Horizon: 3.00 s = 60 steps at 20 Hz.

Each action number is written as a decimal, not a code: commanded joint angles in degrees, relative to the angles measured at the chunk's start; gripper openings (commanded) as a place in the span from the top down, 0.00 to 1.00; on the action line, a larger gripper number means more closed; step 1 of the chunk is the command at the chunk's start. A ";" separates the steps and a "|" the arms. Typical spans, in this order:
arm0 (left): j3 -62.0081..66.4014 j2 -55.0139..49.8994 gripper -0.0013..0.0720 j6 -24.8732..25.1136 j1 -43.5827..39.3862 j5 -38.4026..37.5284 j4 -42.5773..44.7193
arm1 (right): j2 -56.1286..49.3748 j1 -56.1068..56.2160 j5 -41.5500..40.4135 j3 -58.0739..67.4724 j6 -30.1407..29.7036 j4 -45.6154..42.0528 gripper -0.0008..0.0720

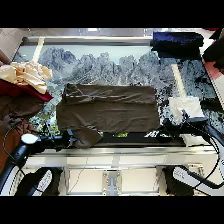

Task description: Fold the shirts.

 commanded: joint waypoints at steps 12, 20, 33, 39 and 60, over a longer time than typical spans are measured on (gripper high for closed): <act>33.38 12.48 0.97 5.14 4.11 -5.35 0.26 | 18.38 3.58 -19.63 26.67 0.83 -2.19 0.97; 45.09 -20.31 0.97 16.15 -5.97 11.34 2.40 | 0.74 8.59 -1.51 27.43 5.40 -2.23 0.97; 64.74 -51.71 0.95 9.66 -13.90 18.10 26.84 | -20.98 12.74 9.73 37.42 6.34 -1.51 0.75; 65.24 -46.58 0.10 9.66 -13.75 18.93 26.80 | -19.15 9.79 5.44 37.48 6.93 -4.59 0.45; 65.24 -39.60 0.10 9.70 -20.68 18.75 26.58 | -29.70 6.56 -3.43 38.91 -5.62 -2.54 0.42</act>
